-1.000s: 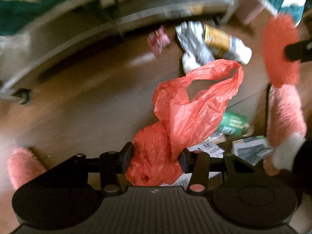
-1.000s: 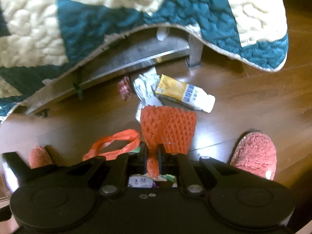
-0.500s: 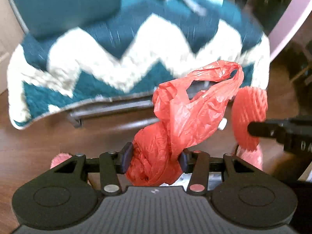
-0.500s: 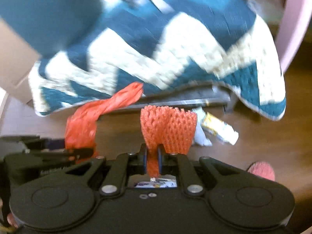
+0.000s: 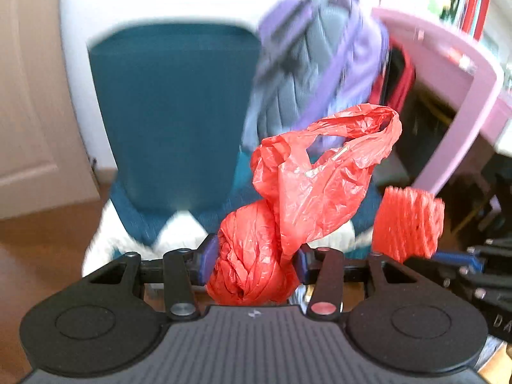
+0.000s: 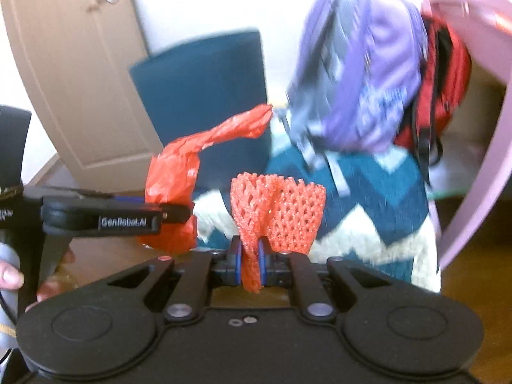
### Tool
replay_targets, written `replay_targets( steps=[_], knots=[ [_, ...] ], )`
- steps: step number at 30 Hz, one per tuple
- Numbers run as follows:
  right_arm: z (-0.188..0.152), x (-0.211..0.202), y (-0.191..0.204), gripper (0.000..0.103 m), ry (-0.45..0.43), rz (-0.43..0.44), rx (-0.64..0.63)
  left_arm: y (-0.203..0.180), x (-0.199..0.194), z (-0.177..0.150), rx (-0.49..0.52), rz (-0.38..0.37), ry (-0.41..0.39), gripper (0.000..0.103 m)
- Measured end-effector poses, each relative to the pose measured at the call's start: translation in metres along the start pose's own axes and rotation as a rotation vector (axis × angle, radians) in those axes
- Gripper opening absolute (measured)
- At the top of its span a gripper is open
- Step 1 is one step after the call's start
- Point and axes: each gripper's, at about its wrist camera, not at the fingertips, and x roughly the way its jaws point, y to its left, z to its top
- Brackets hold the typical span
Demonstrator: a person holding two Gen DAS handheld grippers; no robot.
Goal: Collect trash
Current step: 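Lift the red bag with the left tool while the right tool carries the orange mesh to the bin, then open the left gripper over the teal bin while the right gripper drops the orange mesh in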
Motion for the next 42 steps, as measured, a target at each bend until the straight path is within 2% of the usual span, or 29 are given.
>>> replay_targets(
  steps=[5,10,15,19,22,26,31,32,35,42],
  knots=[
    [0.045,-0.020,0.021,0.010,-0.085,0.012,-0.067,0.010,-0.042,0.056,-0.004,0.011,-0.117,0.047],
    [0.095,-0.022,0.041,0.010,-0.163,0.025,-0.118,0.022,-0.072,0.115,-0.012,0.018,-0.211,0.047],
    [0.145,-0.011,0.055,0.009,-0.223,0.043,-0.132,0.035,-0.079,0.166,-0.011,0.051,-0.258,0.047],
    [0.183,0.006,0.056,0.009,-0.262,0.065,-0.131,0.051,-0.065,0.197,-0.039,0.060,-0.261,0.047],
    [0.206,0.028,0.052,0.009,-0.275,0.083,-0.124,0.065,-0.042,0.215,-0.053,0.070,-0.236,0.047],
    [0.225,0.072,0.043,0.009,-0.243,0.078,-0.115,0.078,0.001,0.228,-0.055,0.099,-0.171,0.047],
    [0.230,0.125,0.043,0.009,-0.168,0.077,-0.121,0.094,0.060,0.235,-0.033,0.150,-0.081,0.047],
    [0.230,0.125,0.043,0.009,-0.168,0.077,-0.121,0.098,0.071,0.236,-0.032,0.157,-0.063,0.047],
    [0.230,0.160,0.044,0.009,-0.098,0.082,-0.115,0.110,0.100,0.239,-0.035,0.167,0.005,0.047],
    [0.230,0.204,0.044,0.010,0.031,0.065,-0.132,0.114,0.146,0.238,0.018,0.229,0.115,0.048]
  ],
)
